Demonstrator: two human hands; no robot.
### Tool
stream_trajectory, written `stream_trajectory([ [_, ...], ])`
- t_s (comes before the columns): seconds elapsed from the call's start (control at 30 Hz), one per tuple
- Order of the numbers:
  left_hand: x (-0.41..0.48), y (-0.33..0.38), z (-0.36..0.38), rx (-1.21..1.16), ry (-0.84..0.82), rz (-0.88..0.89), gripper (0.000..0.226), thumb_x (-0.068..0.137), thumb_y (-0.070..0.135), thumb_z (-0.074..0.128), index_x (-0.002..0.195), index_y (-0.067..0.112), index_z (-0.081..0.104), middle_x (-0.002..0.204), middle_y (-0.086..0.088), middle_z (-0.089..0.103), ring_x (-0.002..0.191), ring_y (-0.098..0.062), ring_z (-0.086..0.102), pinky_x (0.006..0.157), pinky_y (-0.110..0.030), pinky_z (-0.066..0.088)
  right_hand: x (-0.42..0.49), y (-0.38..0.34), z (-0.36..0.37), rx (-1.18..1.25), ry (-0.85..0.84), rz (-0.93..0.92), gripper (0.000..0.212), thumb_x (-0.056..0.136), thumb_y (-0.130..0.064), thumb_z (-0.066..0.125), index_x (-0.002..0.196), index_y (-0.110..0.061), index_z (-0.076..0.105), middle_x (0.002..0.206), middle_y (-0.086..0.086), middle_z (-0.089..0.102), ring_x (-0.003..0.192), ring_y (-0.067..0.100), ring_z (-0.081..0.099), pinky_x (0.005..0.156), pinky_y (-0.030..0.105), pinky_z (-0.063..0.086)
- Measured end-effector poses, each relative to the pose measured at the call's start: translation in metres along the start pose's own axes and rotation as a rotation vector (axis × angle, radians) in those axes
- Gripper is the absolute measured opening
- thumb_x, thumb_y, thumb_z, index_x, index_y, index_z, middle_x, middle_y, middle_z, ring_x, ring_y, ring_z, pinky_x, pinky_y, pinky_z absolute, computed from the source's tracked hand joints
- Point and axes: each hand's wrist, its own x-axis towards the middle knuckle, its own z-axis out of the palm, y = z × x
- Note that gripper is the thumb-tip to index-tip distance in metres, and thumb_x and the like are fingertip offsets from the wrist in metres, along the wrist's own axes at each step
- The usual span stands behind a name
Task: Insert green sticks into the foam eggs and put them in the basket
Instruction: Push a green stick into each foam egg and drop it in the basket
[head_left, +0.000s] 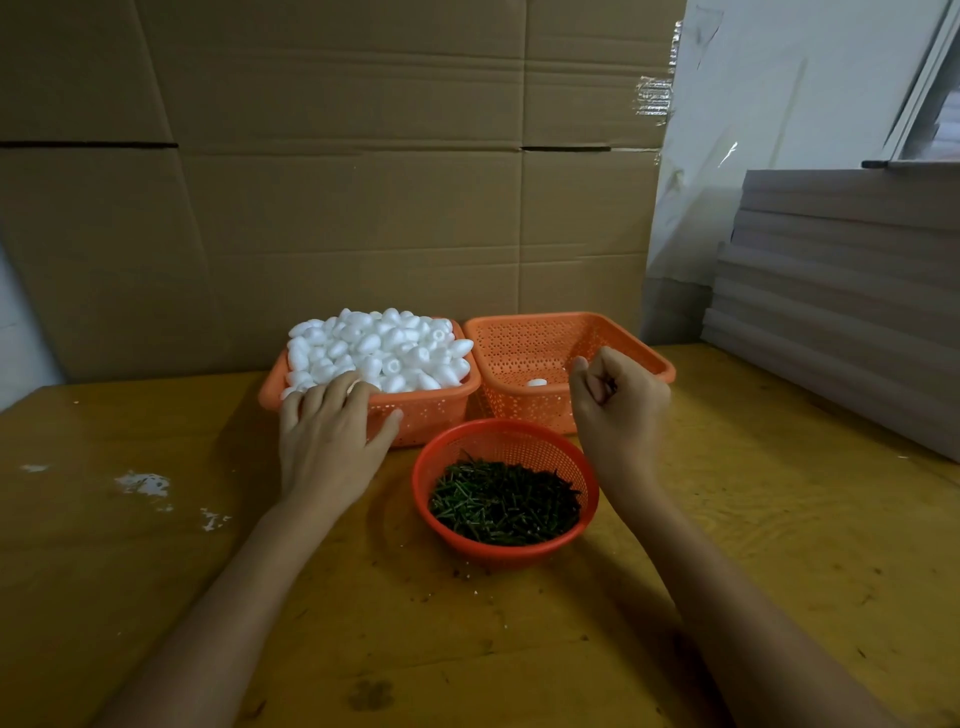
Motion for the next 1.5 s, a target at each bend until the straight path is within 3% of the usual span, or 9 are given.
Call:
stream_trajectory([
  [0.13,0.0014,-0.0013,0.0010,0.012,0.002,-0.003,0.054,0.106,0.054,0.051,0.141,0.015,0.061,0.161,-0.004,0.052,0.144,-0.025,0.050,0.118,-0.047,0.028,-0.0007,0.0001,0.0005,0.003,-0.013,-0.011,0.045,0.092,0.005,0.067,0.061,-0.008,0.037,0.056,0.000,0.040,0.051,0.024,0.041,0.048,0.047,0.043],
  [0.4,0.0031,-0.0024,0.0029,0.017,-0.004,0.000,0.050,0.102,0.051,0.060,0.135,0.013,0.064,0.142,-0.005,0.063,0.130,-0.028,0.058,0.114,-0.048,0.032,-0.0004,-0.0017,-0.0011,0.029,-0.006,-0.003,0.044,0.093,0.004,0.067,0.061,-0.006,0.037,0.056,0.005,0.042,0.051,0.027,0.042,0.048,0.044,0.043],
  [0.73,0.0050,-0.0047,0.0044,-0.081,0.032,0.000,0.045,0.103,0.045,0.062,0.136,0.016,0.066,0.153,-0.002,0.056,0.140,-0.022,0.053,0.116,-0.046,0.028,-0.0003,-0.0016,-0.0009,0.015,-0.001,0.007,0.044,0.093,0.003,0.067,0.061,-0.004,0.038,0.055,0.008,0.043,0.051,0.029,0.042,0.048,0.048,0.041],
  [1.13,0.0047,-0.0081,0.0046,-0.261,0.140,-0.028,0.037,0.102,0.023,0.067,0.135,0.008,0.068,0.155,-0.007,0.056,0.138,-0.028,0.056,0.115,-0.050,0.037,0.0001,-0.0017,-0.0019,0.002,-0.001,0.024,0.043,0.094,0.002,0.066,0.062,-0.003,0.039,0.056,0.007,0.043,0.052,0.028,0.042,0.049,0.046,0.042],
  [1.3,0.0041,-0.0097,0.0008,-0.335,0.157,-0.071,0.036,0.105,0.014,0.056,0.140,0.009,0.065,0.161,-0.003,0.049,0.135,-0.032,0.057,0.099,-0.049,0.053,0.0003,-0.0025,-0.0027,0.005,0.007,0.021,0.043,0.094,0.002,0.067,0.061,-0.003,0.039,0.055,0.009,0.044,0.052,0.029,0.043,0.049,0.045,0.043],
  [1.5,0.0041,-0.0095,-0.0030,-0.321,0.140,-0.075,0.038,0.107,0.012,0.052,0.144,0.010,0.063,0.165,-0.001,0.045,0.134,-0.033,0.058,0.088,-0.047,0.057,0.0005,-0.0039,-0.0026,0.016,0.010,0.029,0.043,0.094,0.003,0.066,0.061,-0.002,0.039,0.056,0.011,0.045,0.052,0.030,0.044,0.049,0.046,0.041],
])
